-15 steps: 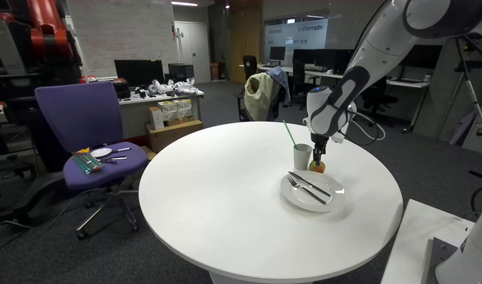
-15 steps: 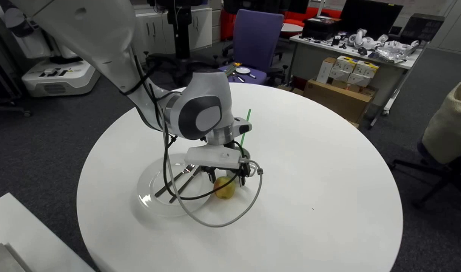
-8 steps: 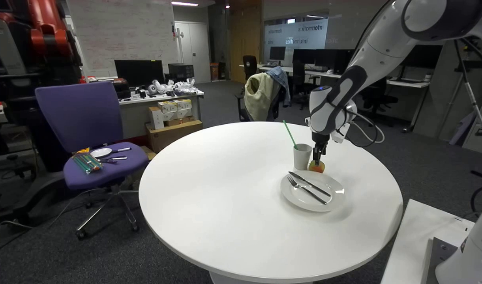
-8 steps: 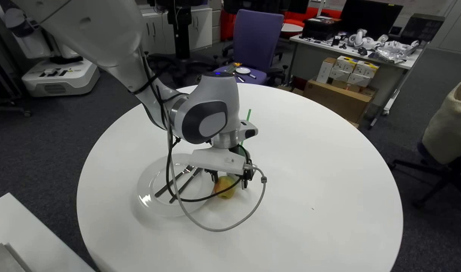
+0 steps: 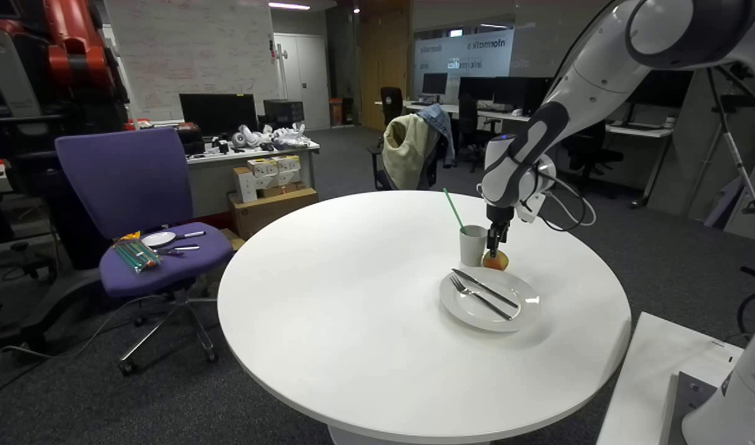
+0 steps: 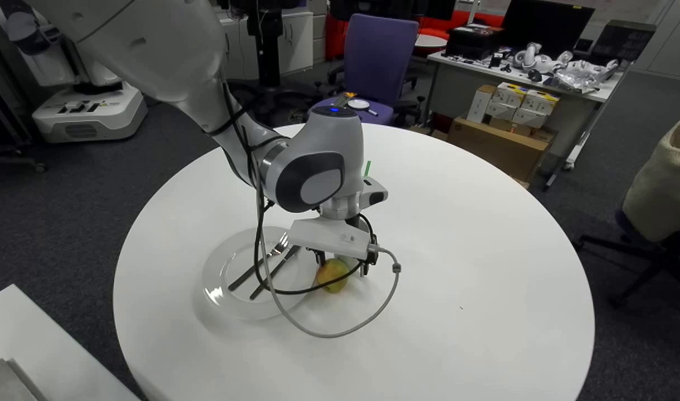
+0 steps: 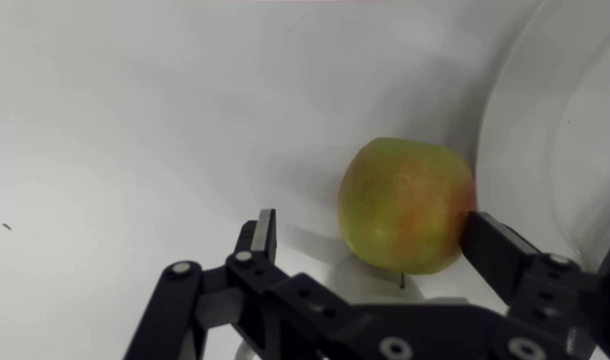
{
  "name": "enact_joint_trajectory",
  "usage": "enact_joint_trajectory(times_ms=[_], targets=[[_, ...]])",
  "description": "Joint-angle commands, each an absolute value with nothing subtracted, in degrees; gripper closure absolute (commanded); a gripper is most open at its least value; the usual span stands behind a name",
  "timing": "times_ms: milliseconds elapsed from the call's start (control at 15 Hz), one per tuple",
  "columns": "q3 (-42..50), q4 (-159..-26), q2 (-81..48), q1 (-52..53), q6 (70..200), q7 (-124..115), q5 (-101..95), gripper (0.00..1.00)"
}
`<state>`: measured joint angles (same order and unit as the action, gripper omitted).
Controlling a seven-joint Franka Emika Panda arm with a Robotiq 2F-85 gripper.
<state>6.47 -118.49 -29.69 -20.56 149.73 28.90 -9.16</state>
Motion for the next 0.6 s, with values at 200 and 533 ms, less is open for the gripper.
enact_joint_trajectory(times_ms=[200, 533], targets=[[3.9, -115.6, -31.7, -23.4, 145.9, 33.6, -5.8, 0.00], [3.7, -114.6, -33.3, -24.0, 145.3, 33.8, -5.1, 0.00]])
